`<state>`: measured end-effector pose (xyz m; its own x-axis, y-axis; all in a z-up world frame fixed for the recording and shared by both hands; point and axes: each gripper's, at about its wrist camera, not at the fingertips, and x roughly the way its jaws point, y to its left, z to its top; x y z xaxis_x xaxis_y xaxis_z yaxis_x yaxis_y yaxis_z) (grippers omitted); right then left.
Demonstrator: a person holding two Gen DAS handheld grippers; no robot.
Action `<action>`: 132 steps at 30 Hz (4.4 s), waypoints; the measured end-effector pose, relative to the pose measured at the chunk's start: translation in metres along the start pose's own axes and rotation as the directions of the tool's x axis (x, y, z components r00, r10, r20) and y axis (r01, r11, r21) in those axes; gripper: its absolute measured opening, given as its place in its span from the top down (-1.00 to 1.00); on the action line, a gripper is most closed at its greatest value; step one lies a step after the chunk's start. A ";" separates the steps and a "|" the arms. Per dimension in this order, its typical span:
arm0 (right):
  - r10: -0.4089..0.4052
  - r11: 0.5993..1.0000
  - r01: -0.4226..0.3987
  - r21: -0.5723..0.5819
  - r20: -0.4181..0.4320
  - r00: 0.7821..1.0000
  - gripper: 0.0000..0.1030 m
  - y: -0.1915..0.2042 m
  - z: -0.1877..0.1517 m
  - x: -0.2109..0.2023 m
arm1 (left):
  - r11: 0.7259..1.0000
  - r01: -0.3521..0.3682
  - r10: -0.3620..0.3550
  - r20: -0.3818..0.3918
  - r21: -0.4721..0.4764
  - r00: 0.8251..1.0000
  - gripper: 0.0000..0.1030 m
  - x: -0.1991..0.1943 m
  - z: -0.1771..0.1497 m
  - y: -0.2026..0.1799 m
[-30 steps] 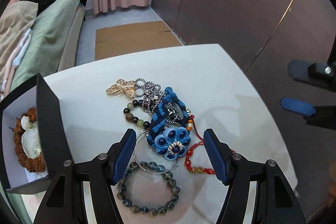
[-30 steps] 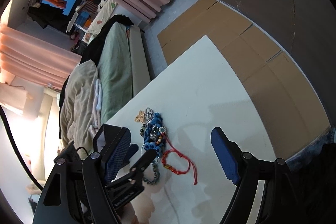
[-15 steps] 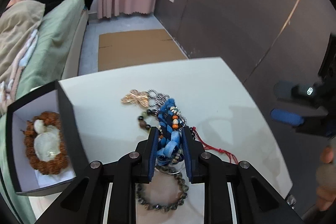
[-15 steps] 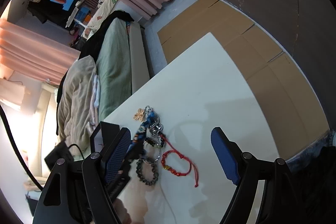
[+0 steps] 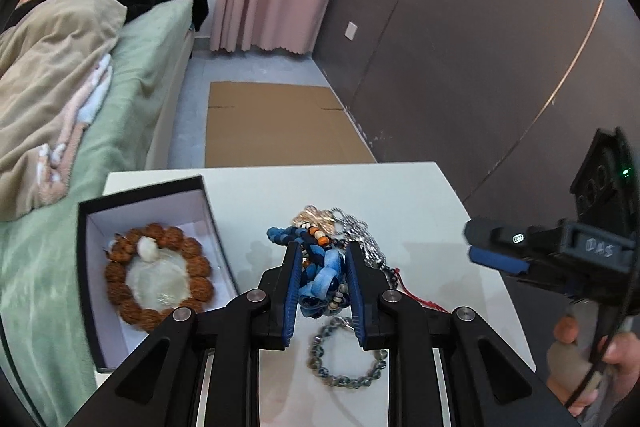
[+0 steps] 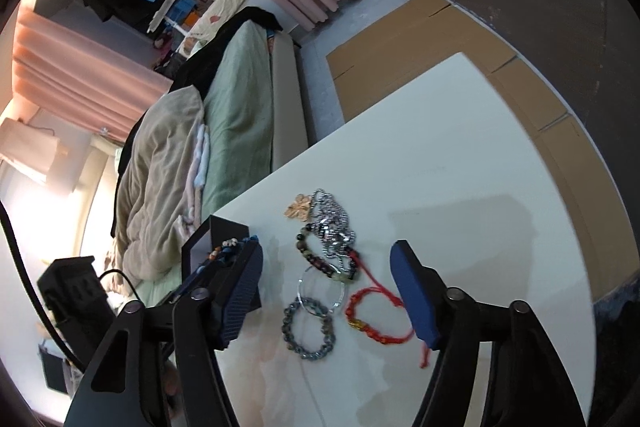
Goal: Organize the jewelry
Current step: 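Carry the blue ornament into the box with the left tool while the right tool grasps the silver chain bracelet, then lift the silver chain bracelet with the right tool and lower it into the box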
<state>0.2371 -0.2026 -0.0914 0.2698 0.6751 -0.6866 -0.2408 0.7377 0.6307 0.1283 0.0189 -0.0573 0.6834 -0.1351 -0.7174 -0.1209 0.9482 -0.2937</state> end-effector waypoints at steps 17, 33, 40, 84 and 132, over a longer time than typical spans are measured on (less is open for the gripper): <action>-0.185 0.972 0.176 -0.154 -0.044 0.982 0.10 0.029 0.011 0.075 | 0.996 0.027 -0.021 0.072 -0.079 0.997 0.56 -0.018 0.022 0.043; -0.375 0.884 0.348 -0.311 -0.030 0.926 0.54 0.048 0.001 0.098 | 0.991 0.024 -0.013 0.080 -0.134 0.997 0.56 -0.027 0.024 0.070; -0.207 0.966 0.187 -0.180 -0.097 0.974 0.67 0.026 0.001 0.084 | 0.988 0.022 -0.012 0.064 -0.156 0.998 0.55 -0.031 0.019 0.073; 0.368 0.880 -0.281 -0.383 0.175 0.913 0.67 0.205 -0.019 -0.045 | 0.949 0.018 0.038 0.171 -0.315 0.985 -0.83 -0.093 0.010 0.130; 0.266 0.904 -0.259 -0.340 -0.027 0.964 0.69 0.204 -0.034 0.075 | 0.914 -0.041 0.135 0.206 -0.404 0.969 -0.83 -0.118 0.004 0.169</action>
<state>0.1766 -0.0014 -0.0270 0.1704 0.8467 -0.5041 -0.6046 0.4938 0.6250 0.0307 0.1962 -0.0198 0.7943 0.0561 -0.6049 -0.4297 0.7557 -0.4942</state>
